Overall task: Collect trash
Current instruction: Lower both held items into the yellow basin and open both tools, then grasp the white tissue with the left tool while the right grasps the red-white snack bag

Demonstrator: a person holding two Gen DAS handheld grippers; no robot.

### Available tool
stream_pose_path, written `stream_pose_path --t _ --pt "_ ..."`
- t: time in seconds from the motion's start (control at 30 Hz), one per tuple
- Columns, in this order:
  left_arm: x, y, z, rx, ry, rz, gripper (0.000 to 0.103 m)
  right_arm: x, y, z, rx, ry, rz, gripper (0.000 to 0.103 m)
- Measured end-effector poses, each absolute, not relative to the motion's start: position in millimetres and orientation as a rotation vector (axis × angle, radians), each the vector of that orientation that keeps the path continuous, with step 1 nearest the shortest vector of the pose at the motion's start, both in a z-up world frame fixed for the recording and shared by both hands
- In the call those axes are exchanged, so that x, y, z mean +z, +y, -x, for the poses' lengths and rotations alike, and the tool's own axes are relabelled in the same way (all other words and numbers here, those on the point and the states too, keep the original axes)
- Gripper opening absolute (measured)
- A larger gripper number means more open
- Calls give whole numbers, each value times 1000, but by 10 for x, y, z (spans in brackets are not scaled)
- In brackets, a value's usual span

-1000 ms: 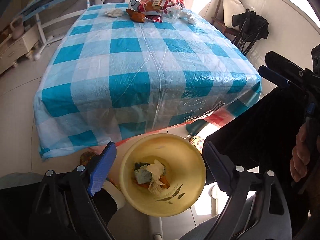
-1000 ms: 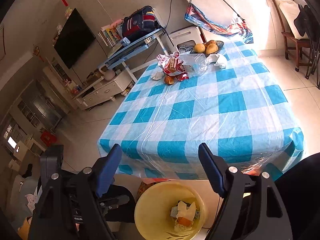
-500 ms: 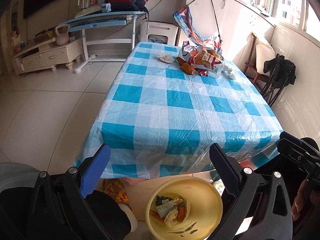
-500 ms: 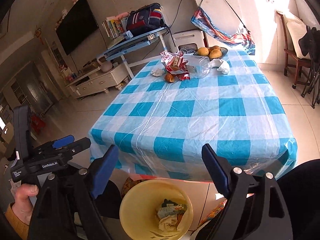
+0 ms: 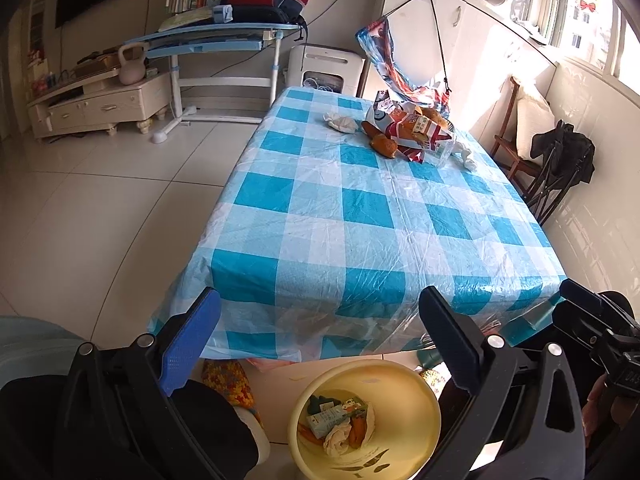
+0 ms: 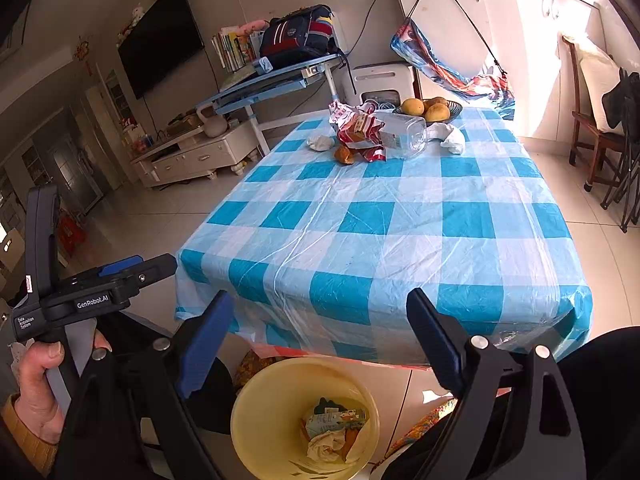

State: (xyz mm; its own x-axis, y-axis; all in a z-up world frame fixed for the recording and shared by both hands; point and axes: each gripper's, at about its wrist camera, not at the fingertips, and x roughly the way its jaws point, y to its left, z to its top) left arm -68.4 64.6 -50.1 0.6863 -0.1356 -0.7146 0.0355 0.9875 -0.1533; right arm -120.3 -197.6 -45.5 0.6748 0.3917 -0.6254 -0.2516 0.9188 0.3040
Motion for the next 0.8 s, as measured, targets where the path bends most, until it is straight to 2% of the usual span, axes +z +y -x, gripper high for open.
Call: stream_pose_path --t 0.23,0.5,0.8 --pt "-361 698 278 -94 821 133 96 -259 -2230 918 344 730 -286 85" --pt "-371 640 -746 -108 870 140 96 -67 -2506 130 269 719 -231 85" --pt "-568 348 -1904 -103 907 98 96 -297 -2925 -781 164 750 -308 84"
